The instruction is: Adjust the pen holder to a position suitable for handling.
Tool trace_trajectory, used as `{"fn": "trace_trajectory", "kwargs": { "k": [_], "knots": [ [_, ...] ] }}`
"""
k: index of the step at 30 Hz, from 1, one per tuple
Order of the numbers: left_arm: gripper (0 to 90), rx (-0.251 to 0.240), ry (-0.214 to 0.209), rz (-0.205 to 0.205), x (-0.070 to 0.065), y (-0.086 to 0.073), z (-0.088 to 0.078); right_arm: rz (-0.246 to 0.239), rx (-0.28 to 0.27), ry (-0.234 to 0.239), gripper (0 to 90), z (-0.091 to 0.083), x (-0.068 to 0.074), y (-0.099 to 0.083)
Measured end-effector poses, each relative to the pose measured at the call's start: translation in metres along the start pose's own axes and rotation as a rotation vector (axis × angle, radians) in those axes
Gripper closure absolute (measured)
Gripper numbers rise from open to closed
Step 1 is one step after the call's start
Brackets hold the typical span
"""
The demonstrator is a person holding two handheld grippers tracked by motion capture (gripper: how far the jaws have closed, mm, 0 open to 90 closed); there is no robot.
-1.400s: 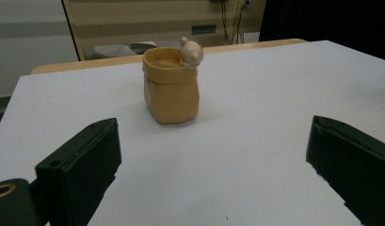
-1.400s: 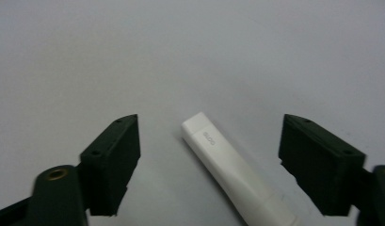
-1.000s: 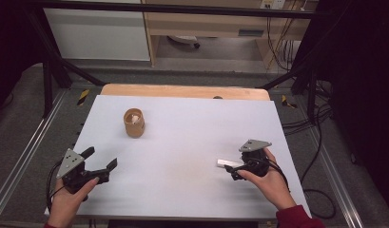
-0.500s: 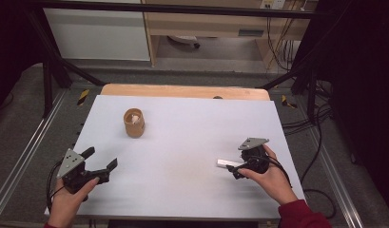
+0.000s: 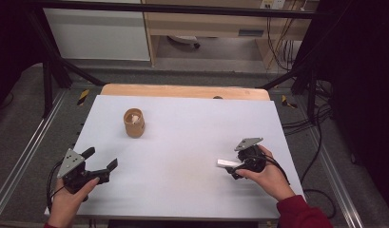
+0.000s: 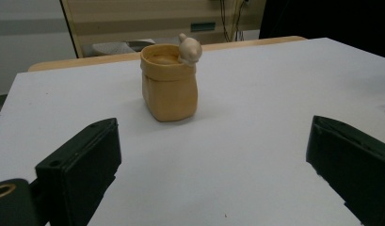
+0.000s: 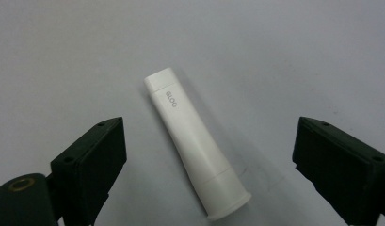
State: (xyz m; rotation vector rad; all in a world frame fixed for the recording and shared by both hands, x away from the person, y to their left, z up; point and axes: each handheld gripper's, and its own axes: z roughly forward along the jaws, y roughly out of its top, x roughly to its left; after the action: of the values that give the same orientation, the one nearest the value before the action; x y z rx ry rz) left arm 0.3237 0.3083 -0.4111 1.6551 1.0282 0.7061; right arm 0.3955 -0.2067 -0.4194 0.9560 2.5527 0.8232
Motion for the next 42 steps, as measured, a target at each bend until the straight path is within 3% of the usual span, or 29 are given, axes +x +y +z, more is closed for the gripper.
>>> {"fn": "trace_trajectory", "kwargs": {
  "k": [7,23,32,37,42],
  "knots": [
    [3.5,0.001,-0.002,0.001,0.000,0.000,0.000,-0.042,0.041,0.019,19.0,0.008,0.001,-0.001],
    [3.6,0.002,-0.002,0.002,-0.001,0.000,0.000,-0.085,0.098,0.066,45.2,0.015,0.000,-0.004],
    [3.6,0.004,-0.003,0.001,-0.001,0.000,0.000,-0.097,0.108,0.074,57.1,0.012,-0.004,-0.007],
    [3.6,0.005,-0.003,0.003,-0.001,0.000,0.000,-0.106,0.111,0.102,65.5,0.012,-0.004,-0.007],
    [3.6,0.005,-0.003,0.001,-0.001,0.000,0.000,-0.102,0.112,0.102,66.8,0.012,-0.004,-0.007]
  ]
}}
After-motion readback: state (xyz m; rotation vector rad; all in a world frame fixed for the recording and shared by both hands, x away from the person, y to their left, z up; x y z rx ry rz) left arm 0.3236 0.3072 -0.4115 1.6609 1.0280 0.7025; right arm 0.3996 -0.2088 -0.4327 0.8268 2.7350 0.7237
